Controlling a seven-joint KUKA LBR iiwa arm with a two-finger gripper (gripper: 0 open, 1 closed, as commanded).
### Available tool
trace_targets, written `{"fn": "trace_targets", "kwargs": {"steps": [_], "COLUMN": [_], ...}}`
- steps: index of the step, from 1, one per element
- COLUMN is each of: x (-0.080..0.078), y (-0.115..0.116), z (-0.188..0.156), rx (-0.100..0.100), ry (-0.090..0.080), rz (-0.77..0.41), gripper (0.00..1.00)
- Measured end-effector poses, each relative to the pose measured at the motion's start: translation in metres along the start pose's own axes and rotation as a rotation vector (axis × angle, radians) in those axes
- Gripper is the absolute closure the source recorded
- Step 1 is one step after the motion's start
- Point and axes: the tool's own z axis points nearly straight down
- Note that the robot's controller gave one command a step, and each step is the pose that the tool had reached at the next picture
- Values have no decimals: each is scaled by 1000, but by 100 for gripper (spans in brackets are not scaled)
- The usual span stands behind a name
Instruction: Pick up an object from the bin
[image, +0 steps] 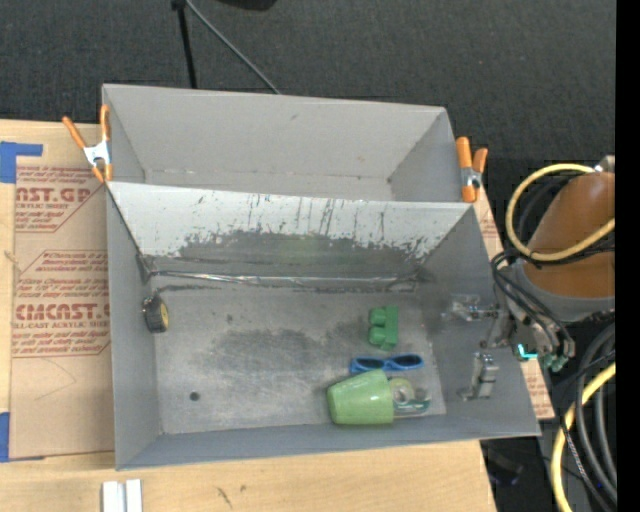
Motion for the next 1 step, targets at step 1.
{"fn": "trace_targets", "kwargs": {"steps": [1], "x": [-41], "y": [40], "z": [91], "rx": [0], "ry": [-6], "rz": [-474], "gripper": [0]}}
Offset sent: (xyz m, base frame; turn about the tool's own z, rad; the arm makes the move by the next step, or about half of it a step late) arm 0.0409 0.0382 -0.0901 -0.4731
